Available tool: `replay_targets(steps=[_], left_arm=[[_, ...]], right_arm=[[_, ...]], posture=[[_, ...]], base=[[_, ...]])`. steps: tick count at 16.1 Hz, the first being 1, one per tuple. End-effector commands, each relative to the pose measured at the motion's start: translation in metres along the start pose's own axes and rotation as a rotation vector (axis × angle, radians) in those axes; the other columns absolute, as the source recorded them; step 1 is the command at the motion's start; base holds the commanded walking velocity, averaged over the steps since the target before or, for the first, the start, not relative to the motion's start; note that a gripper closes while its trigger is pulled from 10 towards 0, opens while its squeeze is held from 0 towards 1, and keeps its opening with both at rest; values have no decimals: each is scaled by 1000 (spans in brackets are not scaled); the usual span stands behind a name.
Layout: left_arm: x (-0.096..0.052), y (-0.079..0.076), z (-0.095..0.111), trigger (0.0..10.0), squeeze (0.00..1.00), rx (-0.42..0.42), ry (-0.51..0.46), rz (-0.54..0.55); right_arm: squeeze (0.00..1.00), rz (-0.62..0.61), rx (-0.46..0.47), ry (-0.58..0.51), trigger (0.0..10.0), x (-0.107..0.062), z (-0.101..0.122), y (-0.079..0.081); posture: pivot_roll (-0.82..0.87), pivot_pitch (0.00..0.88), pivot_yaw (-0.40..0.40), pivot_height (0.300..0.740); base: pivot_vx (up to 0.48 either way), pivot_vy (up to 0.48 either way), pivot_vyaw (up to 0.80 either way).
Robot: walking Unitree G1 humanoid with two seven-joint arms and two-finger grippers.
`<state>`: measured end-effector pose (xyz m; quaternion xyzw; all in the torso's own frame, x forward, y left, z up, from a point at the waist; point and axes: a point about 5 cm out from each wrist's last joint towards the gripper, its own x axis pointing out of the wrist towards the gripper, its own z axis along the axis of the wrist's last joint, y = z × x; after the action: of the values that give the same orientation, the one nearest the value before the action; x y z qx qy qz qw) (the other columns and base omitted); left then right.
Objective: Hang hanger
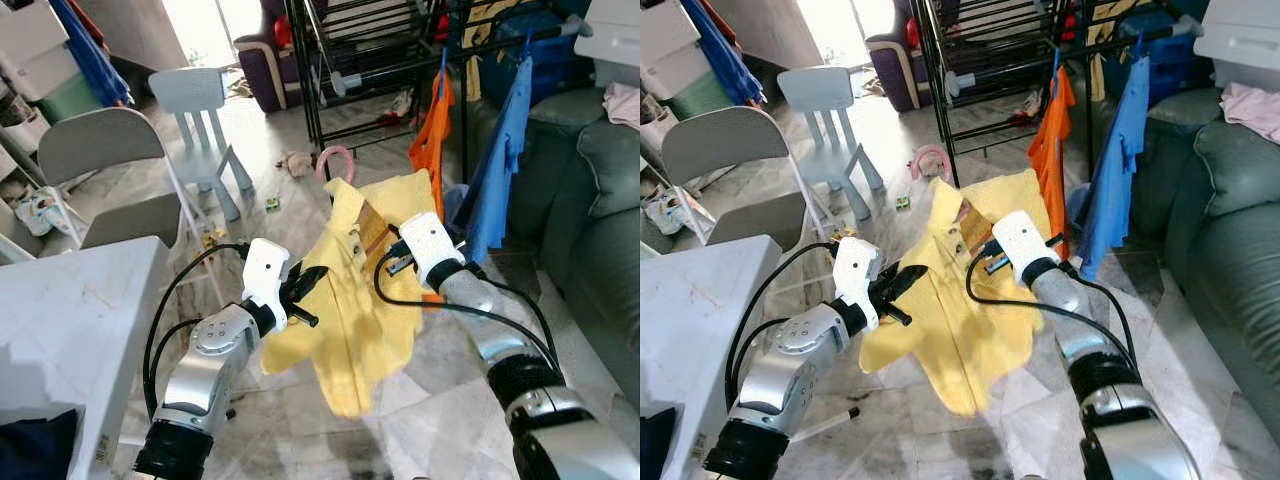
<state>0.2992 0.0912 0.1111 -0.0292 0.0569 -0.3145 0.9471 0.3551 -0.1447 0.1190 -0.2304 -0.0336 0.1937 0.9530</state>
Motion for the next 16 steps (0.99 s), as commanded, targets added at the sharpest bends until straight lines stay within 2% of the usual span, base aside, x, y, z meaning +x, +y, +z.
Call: replay_targets(steps=[1,2,3,7,10,11,12,13,14,16], left_arm=[[1,10,12,10000,0,28,-54,51],[2,11,13,10000,0,33,-53,61],[5,14,14,10000,0,34,-55,89],[7,22,18,10000,0,15,-71,135],[8,22,20,10000,0,7,-97,111],[8,22,21,10000,0,15,-98,99],[6,25,22,10000,0,25,-104,80],[5,27,24,10000,0,29,-113,50],[4,29,25,10000,0,58,-107,14],[3,32,25,10000,0,69,-99,-26]], right_arm=[[0,70,10,-52,0,2,13,10],[0,121,17,-62,0,0,15,16],[0,270,32,-81,0,-10,21,35],[0,485,50,-79,0,-30,26,67],[0,510,42,5,0,-37,13,75],[0,487,25,29,4706,-37,10,74],[0,461,7,68,10000,-38,4,71],[0,444,33,82,10000,-40,4,69],[1000,433,62,92,10000,-42,4,65],[1000,437,69,95,10000,-42,6,61]], posture=[[-175,0,159,740],[-175,0,159,740],[-176,0,160,740],[-177,0,159,740],[-179,0,160,740],[-180,0,160,740],[-182,0,158,740],[-182,0,158,740],[-182,0,158,740],[-189,0,160,740]], base=[[0,0,0],[0,0,0],[0,0,0],[0,0,0],[0,0,0],[0,0,0],[0,0,0],[0,0,0],[0,0,0],[0,0,0]])
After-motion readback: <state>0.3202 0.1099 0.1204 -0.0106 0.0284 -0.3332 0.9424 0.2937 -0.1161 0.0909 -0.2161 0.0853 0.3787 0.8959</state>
